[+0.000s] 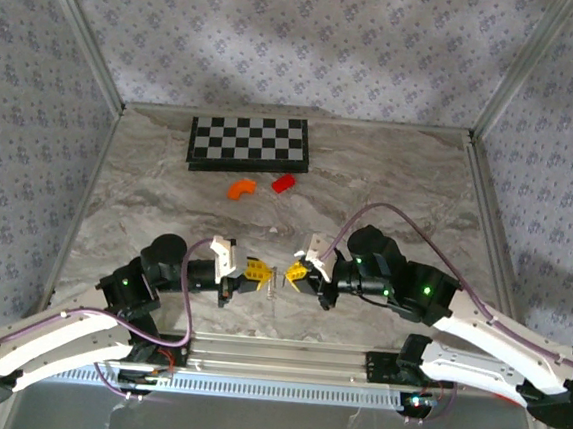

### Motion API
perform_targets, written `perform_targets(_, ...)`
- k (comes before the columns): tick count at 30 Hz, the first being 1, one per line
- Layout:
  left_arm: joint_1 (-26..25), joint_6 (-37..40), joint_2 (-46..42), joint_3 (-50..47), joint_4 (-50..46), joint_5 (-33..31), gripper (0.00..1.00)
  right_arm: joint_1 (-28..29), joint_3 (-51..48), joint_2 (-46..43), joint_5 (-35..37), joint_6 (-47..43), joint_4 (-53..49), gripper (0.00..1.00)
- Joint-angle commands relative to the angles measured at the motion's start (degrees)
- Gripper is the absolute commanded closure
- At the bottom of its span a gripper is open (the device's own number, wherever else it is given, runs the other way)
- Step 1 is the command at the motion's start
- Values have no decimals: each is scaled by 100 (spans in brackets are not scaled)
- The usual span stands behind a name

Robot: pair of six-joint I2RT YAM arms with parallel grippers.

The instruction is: Put the keys on the keyring

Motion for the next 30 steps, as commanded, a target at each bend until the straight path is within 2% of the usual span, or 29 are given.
perform_targets(1, -16, -39, -20, 129, 274, 165, 100, -41, -35, -8, -139, 198, 195, 100)
perform_targets(30, -16, -45, -8, 90, 330, 149, 100, -122, -162, -58, -359, 297, 363, 100)
